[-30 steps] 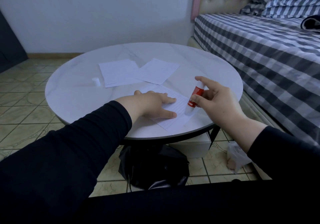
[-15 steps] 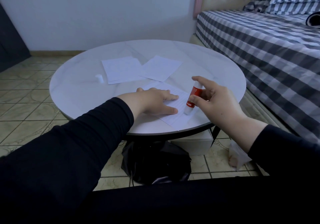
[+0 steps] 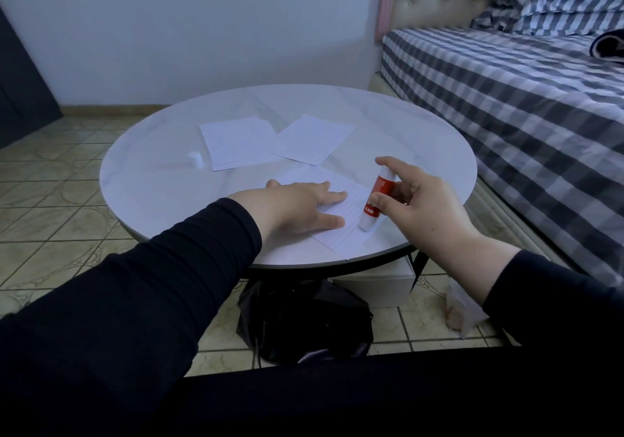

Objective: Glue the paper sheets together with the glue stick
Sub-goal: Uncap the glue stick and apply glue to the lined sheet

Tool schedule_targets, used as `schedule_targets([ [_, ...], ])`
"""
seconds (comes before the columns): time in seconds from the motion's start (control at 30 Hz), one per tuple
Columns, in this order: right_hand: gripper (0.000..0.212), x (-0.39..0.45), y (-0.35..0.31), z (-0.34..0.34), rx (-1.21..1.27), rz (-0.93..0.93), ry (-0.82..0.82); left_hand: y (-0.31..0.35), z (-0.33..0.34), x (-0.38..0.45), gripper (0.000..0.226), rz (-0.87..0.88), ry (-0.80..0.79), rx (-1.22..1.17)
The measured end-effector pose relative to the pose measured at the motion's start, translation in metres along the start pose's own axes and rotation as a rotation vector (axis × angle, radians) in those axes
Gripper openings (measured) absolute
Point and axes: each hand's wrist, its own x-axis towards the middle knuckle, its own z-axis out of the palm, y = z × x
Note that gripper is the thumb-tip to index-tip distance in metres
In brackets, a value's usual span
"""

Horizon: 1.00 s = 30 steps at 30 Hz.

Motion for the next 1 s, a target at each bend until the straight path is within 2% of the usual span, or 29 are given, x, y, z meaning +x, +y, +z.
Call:
schedule_targets([
  [0.13,0.049,0.000,-0.004,-0.003,0.019,-0.014,0.057,-0.001,0.003,0.000,0.062,0.023,0.018,-0.012],
  [0.3,0.048,-0.009,-0.008,0.006,0.090,-0.055,-0.044,-0.007,0.006,0.002,0.065,0.066,0.018,-0.097],
  [0.5,0.048,-0.002,-0.004,0.000,0.030,0.007,-0.006,-0.005,0.005,0.003,0.065,0.067,0.010,-0.098],
  [0.73,0.050,-0.006,-0.013,0.003,0.171,-0.035,0.017,-0.006,0.004,0.001,0.067,0.092,0.015,-0.101],
  [0.87,0.049,-0.007,-0.010,0.008,0.072,-0.058,-0.035,-0.007,0.006,0.001,0.066,0.094,0.017,-0.121],
  [1.0,0.050,-0.002,-0.007,0.001,-0.025,-0.031,0.013,-0.006,0.006,0.001,0.066,0.095,0.009,-0.120],
])
